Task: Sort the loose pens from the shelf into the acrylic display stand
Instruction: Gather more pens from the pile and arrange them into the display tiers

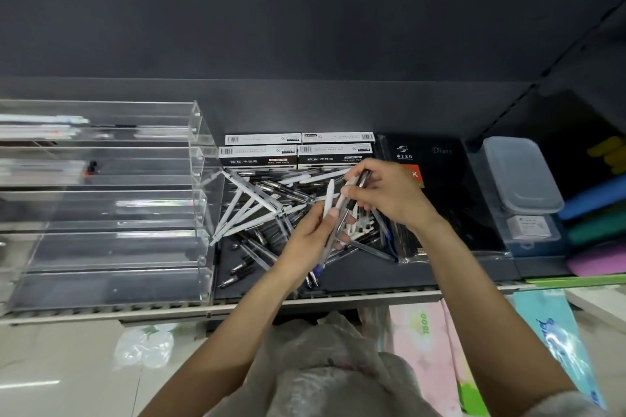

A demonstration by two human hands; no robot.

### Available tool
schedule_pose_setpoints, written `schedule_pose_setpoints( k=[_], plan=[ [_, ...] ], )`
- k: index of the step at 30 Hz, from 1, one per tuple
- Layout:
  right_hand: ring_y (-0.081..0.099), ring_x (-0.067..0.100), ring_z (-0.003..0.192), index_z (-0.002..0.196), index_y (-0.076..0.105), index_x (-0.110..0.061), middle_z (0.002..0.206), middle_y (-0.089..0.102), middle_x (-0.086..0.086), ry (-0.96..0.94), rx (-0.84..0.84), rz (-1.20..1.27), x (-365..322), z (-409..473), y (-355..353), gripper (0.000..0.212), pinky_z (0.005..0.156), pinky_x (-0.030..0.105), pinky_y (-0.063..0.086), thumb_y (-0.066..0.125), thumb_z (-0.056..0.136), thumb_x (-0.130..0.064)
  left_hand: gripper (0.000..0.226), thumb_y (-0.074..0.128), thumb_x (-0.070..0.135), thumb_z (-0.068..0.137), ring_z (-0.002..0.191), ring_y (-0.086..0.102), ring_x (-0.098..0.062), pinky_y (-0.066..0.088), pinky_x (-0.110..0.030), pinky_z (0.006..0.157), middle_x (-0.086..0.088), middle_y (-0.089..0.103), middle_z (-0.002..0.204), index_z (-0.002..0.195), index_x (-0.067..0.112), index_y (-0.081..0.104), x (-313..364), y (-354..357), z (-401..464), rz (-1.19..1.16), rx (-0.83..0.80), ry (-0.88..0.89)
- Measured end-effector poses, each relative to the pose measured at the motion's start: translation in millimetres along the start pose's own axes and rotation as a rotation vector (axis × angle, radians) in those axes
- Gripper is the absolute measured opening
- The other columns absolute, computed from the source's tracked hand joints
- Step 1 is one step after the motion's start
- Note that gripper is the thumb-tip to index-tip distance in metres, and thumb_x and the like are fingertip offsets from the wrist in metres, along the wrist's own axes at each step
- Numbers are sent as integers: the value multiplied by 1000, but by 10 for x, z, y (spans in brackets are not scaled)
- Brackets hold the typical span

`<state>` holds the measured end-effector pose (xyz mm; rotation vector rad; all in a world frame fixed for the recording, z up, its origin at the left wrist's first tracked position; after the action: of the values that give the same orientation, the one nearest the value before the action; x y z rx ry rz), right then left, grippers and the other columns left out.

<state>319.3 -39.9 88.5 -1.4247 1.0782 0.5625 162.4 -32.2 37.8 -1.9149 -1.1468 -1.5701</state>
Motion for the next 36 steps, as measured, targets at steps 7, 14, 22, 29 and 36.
schedule_pose_setpoints(
  k=[7,14,22,29,36],
  plan=[
    [61,6,60,112,55,-19,76,66,3,49,-3,171,62,31,78,40,55,16,46,75,78,-13,25,45,11,98,72,70,-14,55,-20,60,-4,69,103,122,10,51,0,60,-39,-277,36,-57],
    [63,3,76,107,60,-26,84,66,-3,-31,-134,95,119,-3,52,36,71,17,51,76,75,-24,27,47,3,94,93,70,-24,58,-32,80,-4,72,107,118,9,57,53,42,-91,-333,-160,-250],
    [60,11,92,133,37,-51,110,56,-8,-77,-145,36,238,-166,173,56,82,26,50,63,84,-44,22,43,3,97,82,71,-19,59,-32,75,-6,74,91,113,6,58,-48,258,-269,-586,88,-208],
    [60,19,46,115,42,-27,93,62,0,0,-286,195,26,-728,680,25,40,28,46,38,96,-42,21,38,7,100,85,69,-13,57,-27,74,-2,70,89,104,8,59,85,-174,-584,-834,564,174],
    [49,1,58,95,49,-27,69,56,-17,-82,-116,388,-316,-832,1620,26,57,23,36,39,93,-52,32,39,15,100,111,61,-20,53,-35,92,-12,63,113,126,0,47,22,-546,-943,-798,680,280]
  ],
)
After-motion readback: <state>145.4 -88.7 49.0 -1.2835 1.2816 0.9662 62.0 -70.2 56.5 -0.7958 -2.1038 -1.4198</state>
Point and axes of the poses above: each hand's wrist, its own z-axis towards the middle knuckle, its own y-axis out of the palm, x = y × z, the point moved 1 cm from there along z, towards the middle knuckle
